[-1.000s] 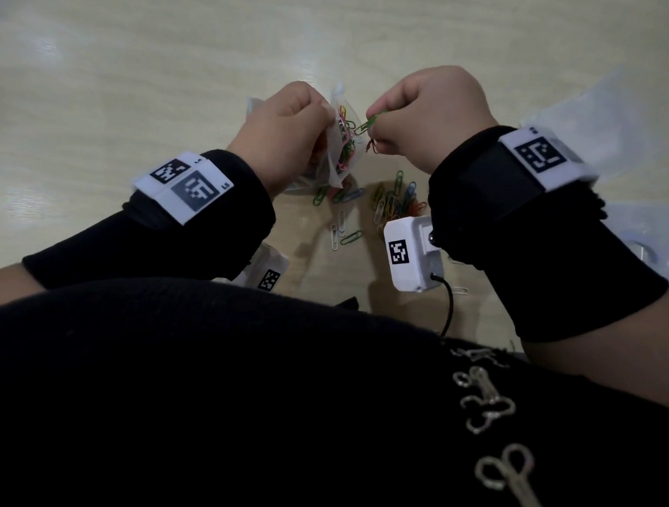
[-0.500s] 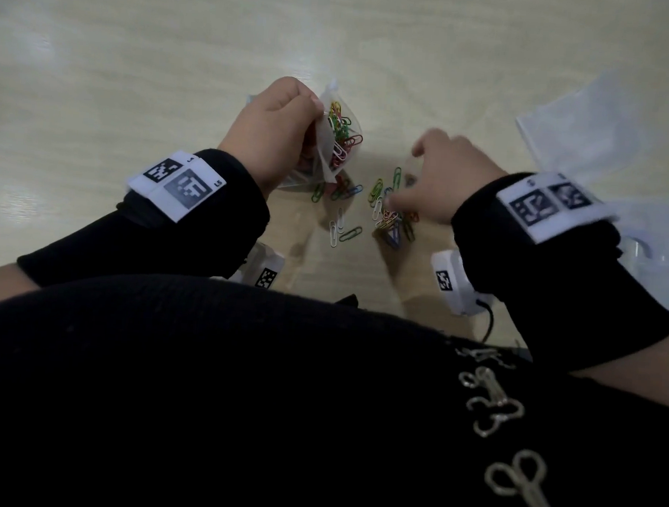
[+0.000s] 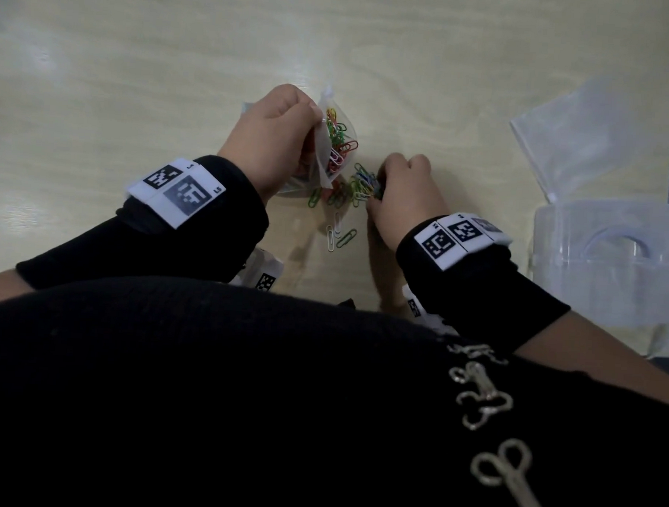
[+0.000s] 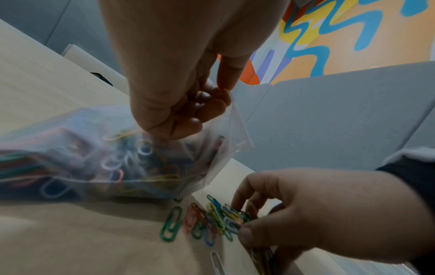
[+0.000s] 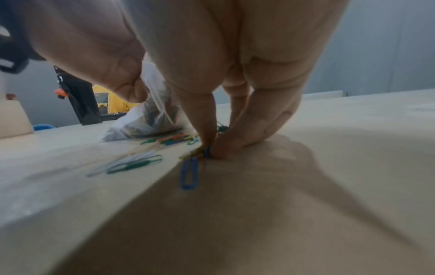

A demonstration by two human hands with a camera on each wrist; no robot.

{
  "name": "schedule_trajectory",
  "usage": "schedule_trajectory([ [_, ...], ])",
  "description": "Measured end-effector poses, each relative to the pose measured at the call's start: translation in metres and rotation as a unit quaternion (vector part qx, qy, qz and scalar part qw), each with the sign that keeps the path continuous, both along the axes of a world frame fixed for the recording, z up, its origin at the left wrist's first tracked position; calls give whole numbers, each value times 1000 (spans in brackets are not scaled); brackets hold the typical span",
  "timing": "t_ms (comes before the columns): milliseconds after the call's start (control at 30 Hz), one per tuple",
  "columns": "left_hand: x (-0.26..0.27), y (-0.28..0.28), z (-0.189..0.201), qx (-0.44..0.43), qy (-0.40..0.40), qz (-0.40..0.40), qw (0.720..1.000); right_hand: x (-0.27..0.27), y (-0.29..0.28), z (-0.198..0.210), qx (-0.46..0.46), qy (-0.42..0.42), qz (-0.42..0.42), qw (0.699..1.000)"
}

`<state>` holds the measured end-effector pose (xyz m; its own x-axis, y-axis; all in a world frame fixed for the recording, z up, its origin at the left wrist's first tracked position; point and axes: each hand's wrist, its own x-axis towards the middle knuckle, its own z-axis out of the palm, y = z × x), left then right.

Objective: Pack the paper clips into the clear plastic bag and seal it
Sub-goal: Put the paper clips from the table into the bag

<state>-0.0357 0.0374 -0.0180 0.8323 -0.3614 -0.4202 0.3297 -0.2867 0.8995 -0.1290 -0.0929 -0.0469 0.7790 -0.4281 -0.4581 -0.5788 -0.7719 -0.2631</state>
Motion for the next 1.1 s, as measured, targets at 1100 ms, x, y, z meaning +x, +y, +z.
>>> schedule_trajectory([
  [1100, 0, 11, 15, 21, 9, 61, 998, 38, -15, 54, 75, 67, -26, 995],
])
